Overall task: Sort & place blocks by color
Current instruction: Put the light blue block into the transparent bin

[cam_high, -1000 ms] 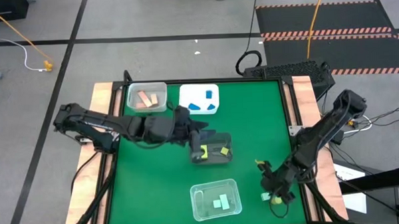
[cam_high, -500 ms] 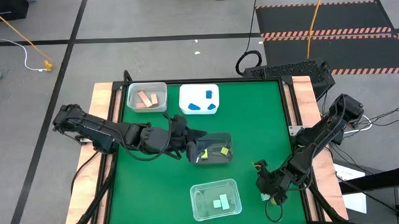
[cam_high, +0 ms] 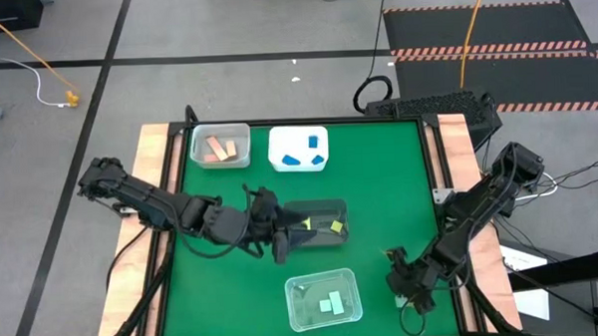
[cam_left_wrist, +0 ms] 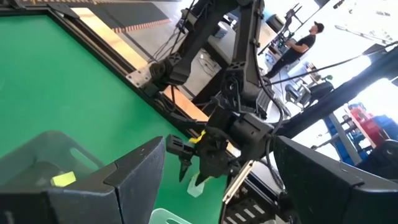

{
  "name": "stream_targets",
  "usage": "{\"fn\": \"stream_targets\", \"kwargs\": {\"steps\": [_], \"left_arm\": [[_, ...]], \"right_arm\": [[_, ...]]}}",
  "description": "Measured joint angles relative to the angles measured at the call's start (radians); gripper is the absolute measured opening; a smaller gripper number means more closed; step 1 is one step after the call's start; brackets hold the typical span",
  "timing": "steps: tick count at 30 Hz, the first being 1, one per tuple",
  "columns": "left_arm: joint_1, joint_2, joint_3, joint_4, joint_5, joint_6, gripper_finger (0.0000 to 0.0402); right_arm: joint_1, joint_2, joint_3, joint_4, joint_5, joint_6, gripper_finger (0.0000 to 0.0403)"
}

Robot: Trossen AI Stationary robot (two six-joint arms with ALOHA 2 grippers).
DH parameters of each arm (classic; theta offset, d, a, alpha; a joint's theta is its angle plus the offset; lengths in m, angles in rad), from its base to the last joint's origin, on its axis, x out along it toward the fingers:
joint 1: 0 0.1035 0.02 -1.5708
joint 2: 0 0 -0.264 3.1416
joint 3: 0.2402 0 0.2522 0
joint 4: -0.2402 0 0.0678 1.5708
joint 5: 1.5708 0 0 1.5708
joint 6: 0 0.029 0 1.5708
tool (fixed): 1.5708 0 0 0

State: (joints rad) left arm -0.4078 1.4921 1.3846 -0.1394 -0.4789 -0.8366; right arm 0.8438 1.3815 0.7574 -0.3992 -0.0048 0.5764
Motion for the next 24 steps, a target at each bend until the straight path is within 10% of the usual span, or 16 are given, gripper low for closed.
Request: {"fn": "stream_targets", "kwargs": {"steps": [24], "left_arm": [[-0.02,0.0,0.0,-0.041,0.0,0.002,0.0301]], "right_arm": [[0.114,0.079,-0.001,0.094,0.053,0.22,0.0196]]}}
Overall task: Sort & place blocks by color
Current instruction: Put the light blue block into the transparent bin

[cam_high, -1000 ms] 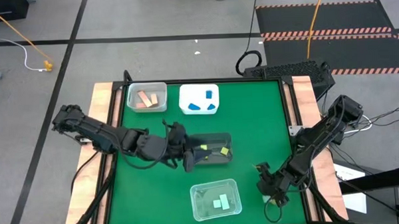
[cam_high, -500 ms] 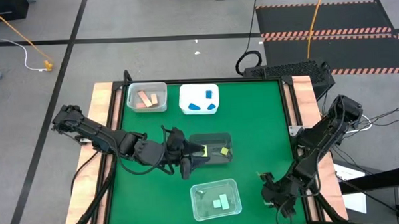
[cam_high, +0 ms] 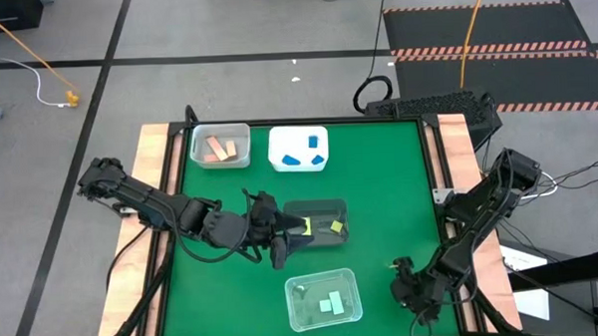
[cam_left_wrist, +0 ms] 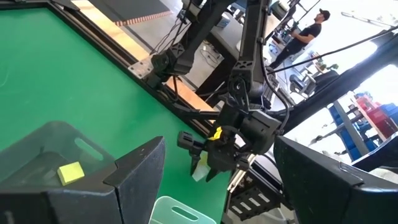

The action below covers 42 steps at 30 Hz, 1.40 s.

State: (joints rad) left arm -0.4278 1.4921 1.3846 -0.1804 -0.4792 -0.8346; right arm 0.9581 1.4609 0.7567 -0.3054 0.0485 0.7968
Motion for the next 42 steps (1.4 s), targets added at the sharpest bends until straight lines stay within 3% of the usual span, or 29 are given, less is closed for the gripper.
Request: {"fn": "stream_targets", "kwargs": {"steps": [8,14,17,22,31,35,42], "left_arm": [[0.001,0.0,0.0,-0.006,-0.012,-0.004,0.0301],[0.001,0.0,0.0,-0.01,-0.012,-0.004,0.0301],[0.001,0.0,0.0,-0.011,-0.02,-0.004,0.0301],[0.001,0.0,0.0,-0.01,-0.02,-0.001,0.0301],[0.011,0.02,0.001,0.003,-0.022,-0.099,0.0301],[0.007,0.084,0.001,0.02,-0.015,-0.174,0.0301],[0.024,0.214,0.001,0.131,0.054,-0.275,0.0301]], "right_arm": [[0.0,0.0,0.0,-0.098,0.002,-0.072,0.0205],[0.0,0.0,0.0,-0.142,-0.001,-0.013,0.0203],[0.0,0.0,0.0,-0.12,-0.001,0.025,0.0184],[0.0,-0.001,0.0,-0.09,0.002,0.029,0.0113],[-0.014,-0.065,0.0,-0.094,-0.017,0.052,0.0113],[-0.04,-0.147,0.0,-0.113,0.082,0.046,0.0113],[-0.134,-0.306,0.0,-0.138,0.362,-0.017,0.0113]]}}
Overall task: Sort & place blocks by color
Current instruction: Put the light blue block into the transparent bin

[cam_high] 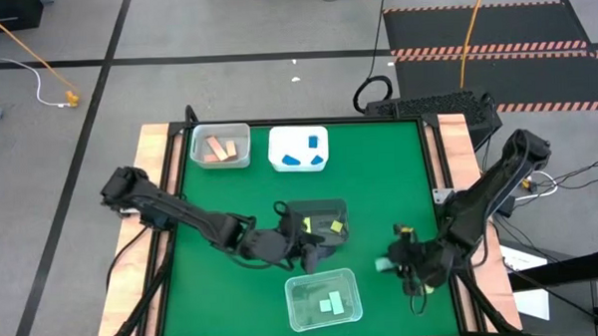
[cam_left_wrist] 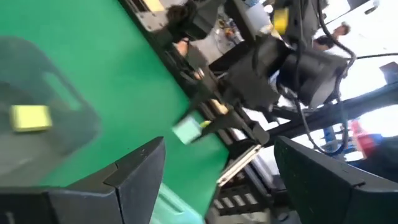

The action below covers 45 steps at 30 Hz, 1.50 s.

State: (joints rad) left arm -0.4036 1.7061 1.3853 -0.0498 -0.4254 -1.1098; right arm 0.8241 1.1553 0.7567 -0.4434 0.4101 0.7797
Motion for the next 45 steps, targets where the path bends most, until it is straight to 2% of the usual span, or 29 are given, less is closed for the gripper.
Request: {"fn": "stream_targets", "kwargs": {"steps": [5,10,14,20,24,30,34,41,45], "left_arm": [[0.018,0.065,0.0,0.17,0.041,-0.021,0.0301],[0.031,0.092,0.0,0.315,0.042,-0.067,0.0301],[0.04,0.106,0.0,0.406,0.04,-0.091,0.0301],[0.039,0.106,0.0,0.504,0.038,-0.075,0.0301],[0.042,0.106,0.0,0.578,0.04,-0.048,0.0301],[0.058,0.106,0.0,0.582,0.041,-0.04,0.0299],[0.059,0.106,-0.001,0.576,0.037,-0.035,0.0266],[0.059,0.107,-0.002,0.58,0.048,-0.034,0.0137],[0.059,0.107,-0.002,0.582,0.055,-0.022,0.0139]], "right_arm": [[-0.082,-0.081,0.0,0.161,0.208,-0.093,0.0113],[-0.116,-0.093,0.0,0.468,0.298,-0.399,0.0113],[-0.132,-0.073,0.0,0.715,0.302,-0.634,0.0113],[-0.161,-0.039,0.0,0.998,0.301,-0.833,0.0113],[-0.186,-0.004,0.0,1.078,0.294,-0.884,0.0113],[-0.22,0.06,0.0,1.161,0.227,-0.904,0.0113],[-0.223,0.079,0.0,1.179,0.265,-0.924,0.0116],[-0.222,0.079,0.001,1.21,0.279,-0.977,0.0125],[-0.205,0.071,0.001,1.201,0.272,-0.967,0.0133]]}}
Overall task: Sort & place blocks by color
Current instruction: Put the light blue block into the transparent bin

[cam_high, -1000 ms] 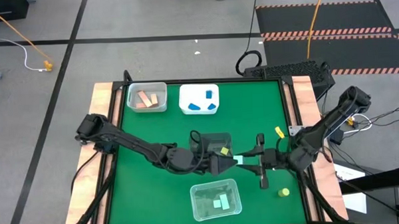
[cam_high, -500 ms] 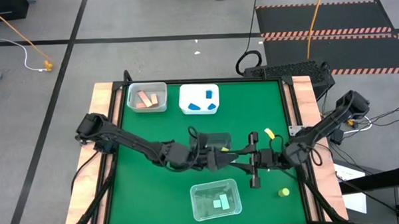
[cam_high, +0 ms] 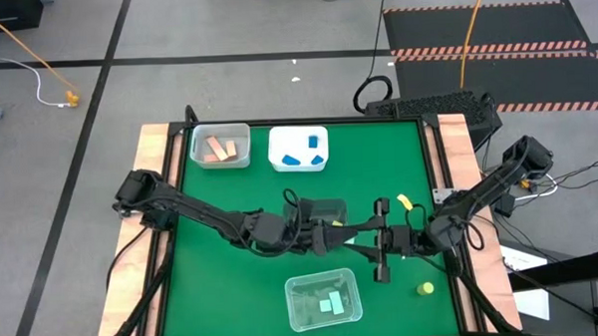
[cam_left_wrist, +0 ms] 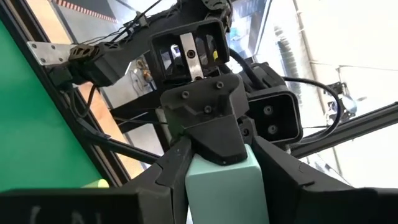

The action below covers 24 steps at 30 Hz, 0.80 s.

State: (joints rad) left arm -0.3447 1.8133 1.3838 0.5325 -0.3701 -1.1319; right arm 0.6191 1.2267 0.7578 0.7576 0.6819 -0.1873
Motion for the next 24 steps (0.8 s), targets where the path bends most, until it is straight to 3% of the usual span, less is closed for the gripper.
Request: {"fn": "stream_targets", "kwargs": {"steps": [8,13,18,24], "left_arm": [[-0.005,0.001,0.0,0.0,0.036,0.03,0.0139],[-0.008,0.001,0.0,-0.023,0.076,0.032,0.0139],[-0.02,-0.006,0.002,-0.164,0.195,0.046,0.0139],[-0.051,-0.003,0.002,-0.435,0.336,-0.015,0.0139]], "right_arm": [[0.033,-0.056,0.0,-0.131,-0.002,0.218,0.02],[0.083,-0.127,0.0,-0.33,-0.014,0.413,0.024],[0.125,-0.19,-0.003,-0.579,-0.208,0.799,0.0245],[0.171,-0.158,-0.002,-0.781,-0.533,1.297,0.0227]]}}
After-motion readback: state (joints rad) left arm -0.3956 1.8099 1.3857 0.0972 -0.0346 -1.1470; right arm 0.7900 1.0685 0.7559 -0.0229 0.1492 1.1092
